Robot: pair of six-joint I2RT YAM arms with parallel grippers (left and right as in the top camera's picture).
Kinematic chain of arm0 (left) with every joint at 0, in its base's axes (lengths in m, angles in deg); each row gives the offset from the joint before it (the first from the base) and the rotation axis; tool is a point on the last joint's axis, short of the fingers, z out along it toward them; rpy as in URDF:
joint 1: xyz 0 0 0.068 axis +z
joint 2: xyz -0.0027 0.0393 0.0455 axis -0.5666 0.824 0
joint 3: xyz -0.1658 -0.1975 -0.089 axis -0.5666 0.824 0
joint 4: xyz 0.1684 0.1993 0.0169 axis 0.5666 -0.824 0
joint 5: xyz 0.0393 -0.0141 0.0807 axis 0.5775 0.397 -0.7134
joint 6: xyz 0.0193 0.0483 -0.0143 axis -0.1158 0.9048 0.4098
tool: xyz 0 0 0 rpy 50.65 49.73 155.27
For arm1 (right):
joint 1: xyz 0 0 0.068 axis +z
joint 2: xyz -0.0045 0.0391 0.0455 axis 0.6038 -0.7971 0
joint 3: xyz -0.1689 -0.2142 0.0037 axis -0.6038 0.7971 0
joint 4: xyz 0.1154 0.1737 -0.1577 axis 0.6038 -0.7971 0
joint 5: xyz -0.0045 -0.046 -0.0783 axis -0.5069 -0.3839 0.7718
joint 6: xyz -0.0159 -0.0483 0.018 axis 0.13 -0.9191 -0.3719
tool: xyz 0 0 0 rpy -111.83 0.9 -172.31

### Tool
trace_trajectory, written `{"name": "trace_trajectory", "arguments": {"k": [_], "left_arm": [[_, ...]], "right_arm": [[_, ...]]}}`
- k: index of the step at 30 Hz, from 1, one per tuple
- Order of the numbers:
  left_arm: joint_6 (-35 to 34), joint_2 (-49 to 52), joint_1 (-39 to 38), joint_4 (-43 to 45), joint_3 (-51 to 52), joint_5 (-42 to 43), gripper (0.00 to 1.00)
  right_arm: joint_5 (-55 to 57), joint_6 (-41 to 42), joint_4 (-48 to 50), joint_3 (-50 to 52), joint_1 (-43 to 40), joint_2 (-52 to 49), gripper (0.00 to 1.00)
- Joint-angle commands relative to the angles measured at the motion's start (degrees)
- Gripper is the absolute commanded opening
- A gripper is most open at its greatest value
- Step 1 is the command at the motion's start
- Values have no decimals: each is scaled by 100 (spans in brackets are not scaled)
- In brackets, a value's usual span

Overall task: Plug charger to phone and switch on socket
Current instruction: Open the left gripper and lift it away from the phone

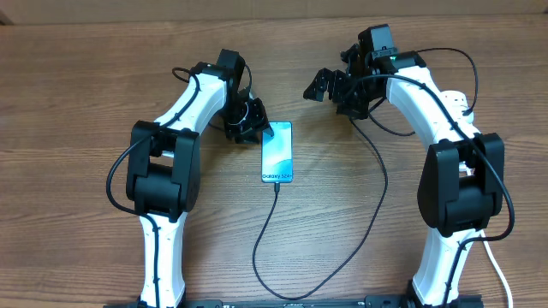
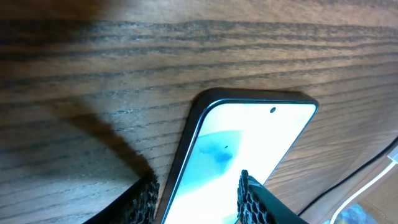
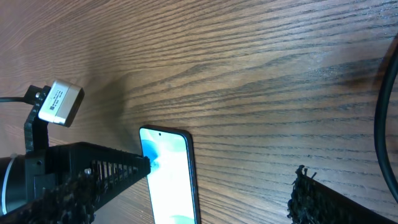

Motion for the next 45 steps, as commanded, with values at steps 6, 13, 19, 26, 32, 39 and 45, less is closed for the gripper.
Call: {"name": "trace_trajectory", "arguments": {"k": [6, 13, 19, 26, 32, 39, 45], "left_arm": [[380, 190, 81, -330, 122, -1130, 100], [643, -1327, 201, -1244, -214, -2726, 100], [638, -3316, -68, -1521, -219, -3241, 100], [640, -4363, -109, -1521, -219, -3300, 100], [638, -4321, -111, -1578, -216, -3296, 100], [640, -4297, -111, -1578, -216, -3296, 100], [638, -4297, -111, -1578, -216, -3296, 100]], "right_arm": [[61, -24, -9, -55, -24, -11, 100], [61, -22, 7, -55, -24, -11, 100], [59, -22, 7, -55, -24, -11, 100], [61, -22, 11, -55, -22, -11, 100], [61, -24, 11, -55, -22, -11, 100], [61, -24, 9, -55, -22, -11, 100], [59, -20, 83, -55, -22, -11, 100]]}}
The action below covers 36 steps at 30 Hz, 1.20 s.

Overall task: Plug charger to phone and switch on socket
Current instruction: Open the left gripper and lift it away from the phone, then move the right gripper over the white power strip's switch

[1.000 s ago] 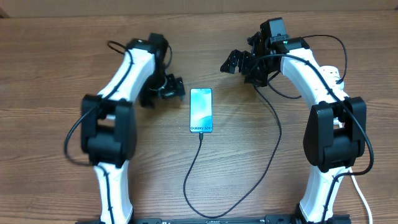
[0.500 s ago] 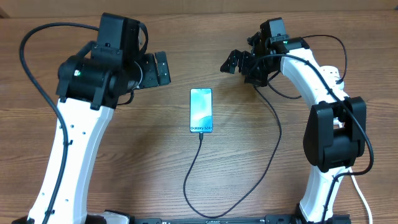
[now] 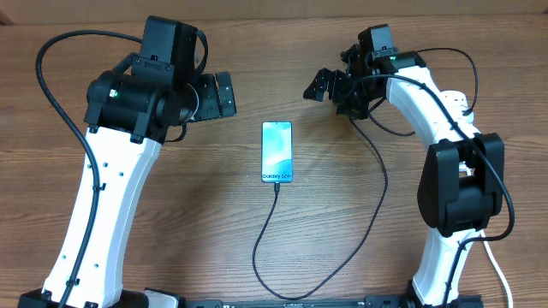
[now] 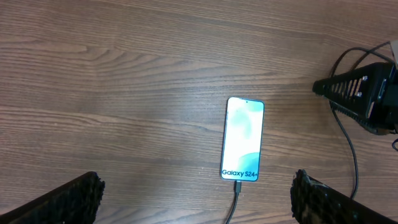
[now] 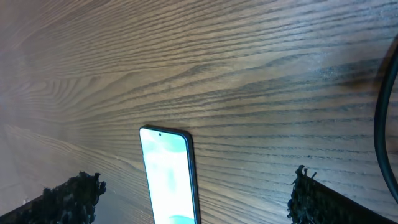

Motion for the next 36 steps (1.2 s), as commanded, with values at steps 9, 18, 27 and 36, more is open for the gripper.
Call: {"name": "trace_trajectory", "arguments": {"k": [9, 18, 27, 36], "left_arm": [[68, 39, 26, -13, 33, -109, 100], [68, 39, 26, -13, 33, -109, 100], [66, 39, 26, -13, 33, -109, 100], [68, 39, 26, -15, 33, -109, 100]], "right_arm": [[-570, -136, -645, -387, -240, 192, 100], [863, -361, -1681, -599, -752, 1882, 100], [1681, -308, -1856, -590, -2308, 2529, 100], [702, -852, -1722, -584, -4454, 2483, 100]]}}
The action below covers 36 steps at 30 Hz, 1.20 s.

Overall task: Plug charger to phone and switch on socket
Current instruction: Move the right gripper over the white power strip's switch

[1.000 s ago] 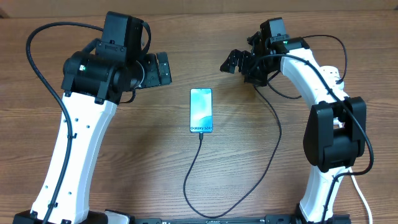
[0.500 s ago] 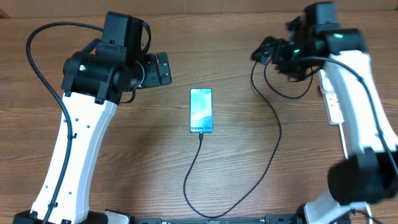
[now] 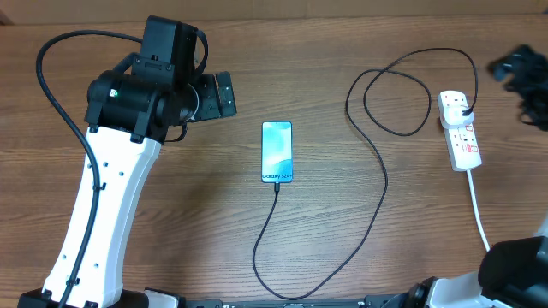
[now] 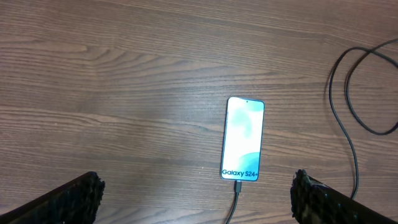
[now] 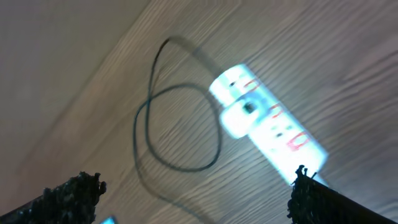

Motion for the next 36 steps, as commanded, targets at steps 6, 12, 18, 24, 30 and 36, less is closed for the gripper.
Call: {"name": "trace_trajectory", "arguments": {"k": [6, 12, 18, 24, 30, 36], "left_arm": [[68, 35, 26, -11, 33, -107, 100], [68, 35, 26, -11, 33, -107, 100], [68, 35, 26, -11, 33, -107, 100], [68, 35, 26, -11, 33, -107, 100], [68, 35, 26, -11, 33, -107, 100], [68, 35, 26, -11, 33, -107, 100]], "right_arm": [[-1867, -1110, 321, 4, -1193, -619, 100], [-2271, -2000, 326, 7, -1178, -1342, 100], [-2332, -2201, 498, 9, -1143, -1958, 100], [-2337, -2323, 498, 11, -1093, -2559, 100], [-2332, -2522, 463, 11, -911, -2846, 100], [-1982, -2538, 737, 251, -658, -2857, 100]]}}
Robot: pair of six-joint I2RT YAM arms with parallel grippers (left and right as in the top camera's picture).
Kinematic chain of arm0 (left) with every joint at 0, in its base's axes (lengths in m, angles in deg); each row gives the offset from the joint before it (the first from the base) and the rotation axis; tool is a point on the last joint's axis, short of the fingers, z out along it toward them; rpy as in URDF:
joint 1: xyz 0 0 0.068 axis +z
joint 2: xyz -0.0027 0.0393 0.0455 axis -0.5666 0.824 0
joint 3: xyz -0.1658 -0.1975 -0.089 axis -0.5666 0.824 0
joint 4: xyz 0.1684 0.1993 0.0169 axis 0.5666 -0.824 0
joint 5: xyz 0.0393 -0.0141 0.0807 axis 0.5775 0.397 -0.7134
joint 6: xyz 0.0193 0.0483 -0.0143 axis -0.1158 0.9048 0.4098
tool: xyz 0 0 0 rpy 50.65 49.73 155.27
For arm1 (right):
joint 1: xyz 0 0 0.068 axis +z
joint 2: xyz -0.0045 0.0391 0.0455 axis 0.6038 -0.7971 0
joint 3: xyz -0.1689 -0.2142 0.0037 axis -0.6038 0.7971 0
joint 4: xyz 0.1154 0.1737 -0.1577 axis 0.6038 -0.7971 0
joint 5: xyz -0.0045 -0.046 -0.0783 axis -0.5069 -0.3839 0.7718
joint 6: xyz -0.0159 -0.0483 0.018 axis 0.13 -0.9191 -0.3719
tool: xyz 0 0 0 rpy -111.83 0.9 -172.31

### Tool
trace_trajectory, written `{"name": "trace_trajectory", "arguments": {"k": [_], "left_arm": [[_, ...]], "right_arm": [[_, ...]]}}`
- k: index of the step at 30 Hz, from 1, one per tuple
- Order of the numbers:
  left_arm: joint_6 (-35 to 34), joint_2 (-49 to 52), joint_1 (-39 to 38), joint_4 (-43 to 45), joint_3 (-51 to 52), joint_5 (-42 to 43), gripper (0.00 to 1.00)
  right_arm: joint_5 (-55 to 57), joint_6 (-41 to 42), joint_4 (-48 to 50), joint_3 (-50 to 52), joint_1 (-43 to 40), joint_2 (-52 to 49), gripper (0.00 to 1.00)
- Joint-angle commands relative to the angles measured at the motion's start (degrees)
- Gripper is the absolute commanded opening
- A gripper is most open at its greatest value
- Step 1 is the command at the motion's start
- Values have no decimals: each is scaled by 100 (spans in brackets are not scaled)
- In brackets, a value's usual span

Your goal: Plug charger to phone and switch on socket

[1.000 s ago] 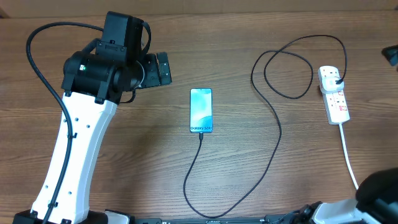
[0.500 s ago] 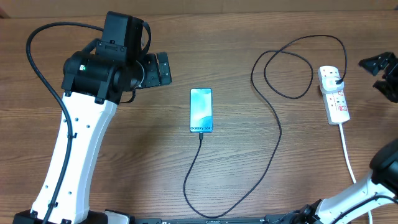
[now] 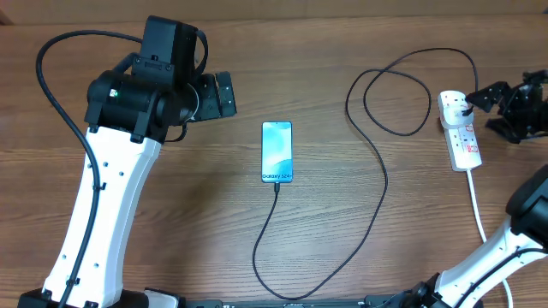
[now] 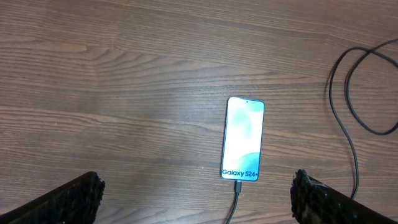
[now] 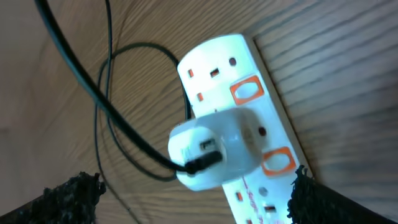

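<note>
The phone (image 3: 276, 152) lies screen-up and lit at the table's middle, also seen in the left wrist view as the phone (image 4: 244, 138). A black cable (image 3: 377, 184) is plugged into its near end and loops away to a white charger plug (image 5: 214, 149) seated in the white power strip (image 3: 460, 133). The strip's orange switches (image 5: 247, 90) show beside the plug. My right gripper (image 5: 193, 199) is open, close over the plug, at the strip's right side (image 3: 492, 111). My left gripper (image 3: 224, 94) hangs open, high and left of the phone.
The strip's white lead (image 3: 479, 214) runs toward the table's near right edge. The black cable makes a loop (image 3: 390, 94) left of the strip. The wooden table (image 3: 171, 222) runs out to all sides.
My right gripper has moved in from the far right edge to just beside the power strip, and its view is now filled by the charger plug. The left arm has not moved.
At first my left gripper was low at the phone's far left corner, the cable in the phone, and my right gripper hovered open to the phone's far right. The left arm then stood raised at the left. The right arm then appeared at the far right, now at the strip.
</note>
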Motion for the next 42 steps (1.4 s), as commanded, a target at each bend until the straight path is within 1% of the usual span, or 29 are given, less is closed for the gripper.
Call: {"name": "trace_trajectory", "arguments": {"k": [1, 5, 21, 26, 28, 42], "left_arm": [[68, 35, 26, -11, 33, -107, 100], [68, 35, 26, -11, 33, -107, 100], [68, 35, 26, -11, 33, -107, 100], [68, 35, 26, -11, 33, -107, 100], [68, 35, 26, -11, 33, -107, 100], [66, 35, 26, -11, 33, -107, 100]], "right_arm": [[184, -28, 238, 249, 144, -7, 100], [229, 92, 535, 483, 208, -7, 100], [232, 90, 614, 511, 352, -7, 100], [372, 138, 927, 728, 503, -7, 100], [654, 424, 1093, 817, 553, -7, 100], [680, 415, 1244, 820, 560, -7, 100]]}}
